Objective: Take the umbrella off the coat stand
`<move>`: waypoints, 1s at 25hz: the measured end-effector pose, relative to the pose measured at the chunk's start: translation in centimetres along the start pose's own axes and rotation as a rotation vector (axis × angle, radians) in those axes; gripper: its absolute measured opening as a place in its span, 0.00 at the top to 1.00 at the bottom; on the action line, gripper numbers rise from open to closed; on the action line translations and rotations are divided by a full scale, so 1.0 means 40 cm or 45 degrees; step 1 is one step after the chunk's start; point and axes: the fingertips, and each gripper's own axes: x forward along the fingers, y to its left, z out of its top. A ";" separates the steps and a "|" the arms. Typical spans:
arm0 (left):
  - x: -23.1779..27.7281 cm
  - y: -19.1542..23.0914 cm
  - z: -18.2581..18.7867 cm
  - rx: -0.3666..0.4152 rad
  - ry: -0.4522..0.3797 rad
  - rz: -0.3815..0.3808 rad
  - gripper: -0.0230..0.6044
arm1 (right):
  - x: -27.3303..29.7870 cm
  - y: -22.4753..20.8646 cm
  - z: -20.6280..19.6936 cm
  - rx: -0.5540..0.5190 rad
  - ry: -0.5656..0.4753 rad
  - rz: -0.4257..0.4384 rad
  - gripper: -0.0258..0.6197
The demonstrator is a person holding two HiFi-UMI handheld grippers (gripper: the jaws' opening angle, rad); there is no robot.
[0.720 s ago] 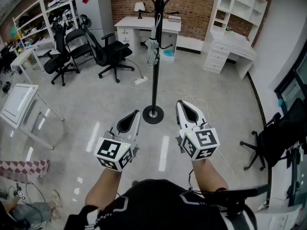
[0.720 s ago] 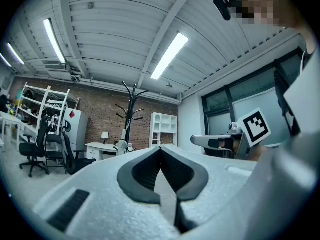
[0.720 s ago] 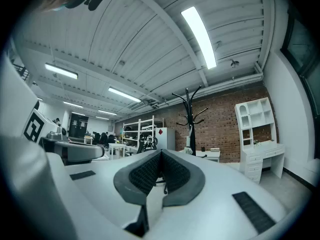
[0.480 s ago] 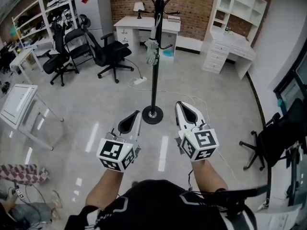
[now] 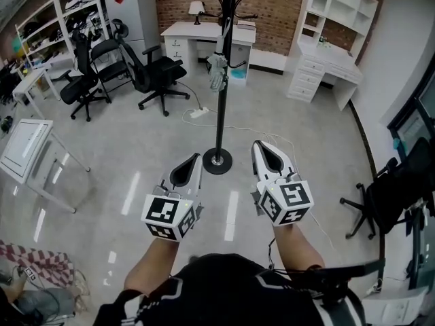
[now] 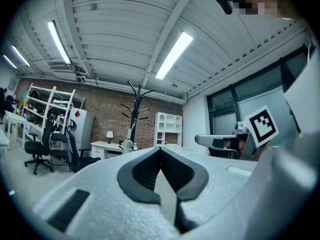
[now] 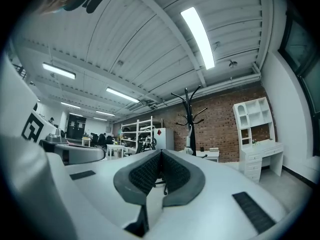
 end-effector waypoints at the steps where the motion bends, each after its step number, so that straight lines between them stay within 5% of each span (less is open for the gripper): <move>1: -0.005 0.004 0.001 -0.001 -0.001 -0.006 0.95 | 0.004 0.008 -0.001 0.004 0.002 0.001 0.96; 25: -0.036 0.185 -0.001 -0.011 -0.024 -0.126 0.95 | 0.157 0.126 0.000 -0.065 0.018 -0.075 0.96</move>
